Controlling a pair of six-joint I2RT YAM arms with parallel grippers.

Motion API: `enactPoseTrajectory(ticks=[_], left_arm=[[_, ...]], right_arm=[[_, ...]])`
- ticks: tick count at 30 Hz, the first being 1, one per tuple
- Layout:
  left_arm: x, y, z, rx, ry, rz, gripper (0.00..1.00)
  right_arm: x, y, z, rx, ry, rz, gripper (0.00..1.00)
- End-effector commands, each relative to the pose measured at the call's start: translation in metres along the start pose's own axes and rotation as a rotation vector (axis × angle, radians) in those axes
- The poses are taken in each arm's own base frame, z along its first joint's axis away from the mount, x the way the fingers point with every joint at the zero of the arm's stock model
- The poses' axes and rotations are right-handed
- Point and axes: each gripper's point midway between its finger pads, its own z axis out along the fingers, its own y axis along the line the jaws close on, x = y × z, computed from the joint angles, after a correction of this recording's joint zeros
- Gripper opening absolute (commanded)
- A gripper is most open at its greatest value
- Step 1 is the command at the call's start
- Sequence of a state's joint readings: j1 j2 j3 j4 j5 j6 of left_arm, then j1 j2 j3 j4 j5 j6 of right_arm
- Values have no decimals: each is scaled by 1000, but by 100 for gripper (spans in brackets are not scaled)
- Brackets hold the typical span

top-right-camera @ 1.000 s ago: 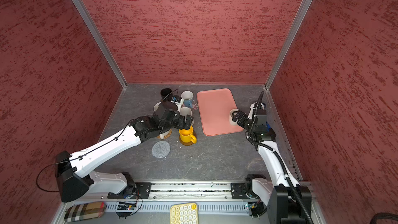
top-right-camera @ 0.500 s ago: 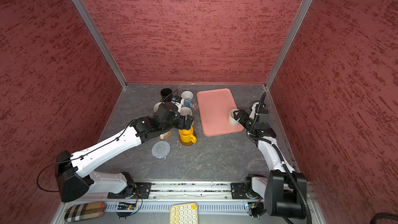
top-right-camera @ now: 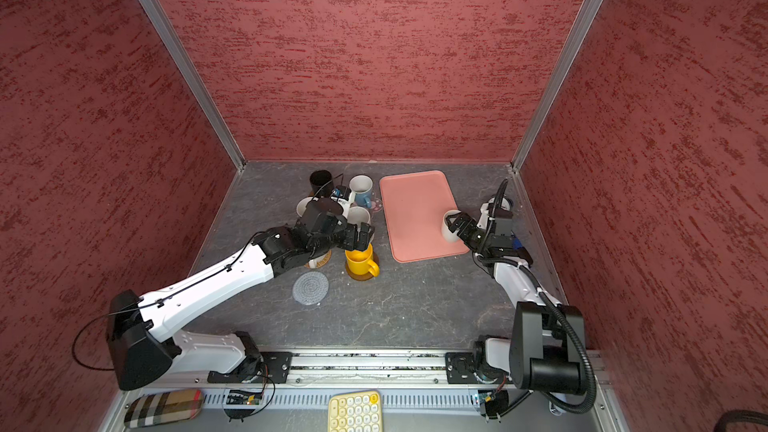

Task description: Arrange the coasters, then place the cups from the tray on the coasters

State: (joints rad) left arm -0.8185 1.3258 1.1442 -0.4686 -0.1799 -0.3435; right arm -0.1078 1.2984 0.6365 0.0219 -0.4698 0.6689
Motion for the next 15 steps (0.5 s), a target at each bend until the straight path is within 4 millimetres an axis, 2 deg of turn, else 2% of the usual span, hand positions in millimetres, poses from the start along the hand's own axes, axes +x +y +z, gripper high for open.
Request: enactPoseTrajectory(ticks=[1, 15], left_arm=[[5, 1, 7, 3, 10, -4, 100], [4, 2, 11, 2, 13, -7, 100]], right_arm=[[-6, 6, 4, -43, -13, -1, 97], [-2, 8, 15, -75, 21, -10, 95]])
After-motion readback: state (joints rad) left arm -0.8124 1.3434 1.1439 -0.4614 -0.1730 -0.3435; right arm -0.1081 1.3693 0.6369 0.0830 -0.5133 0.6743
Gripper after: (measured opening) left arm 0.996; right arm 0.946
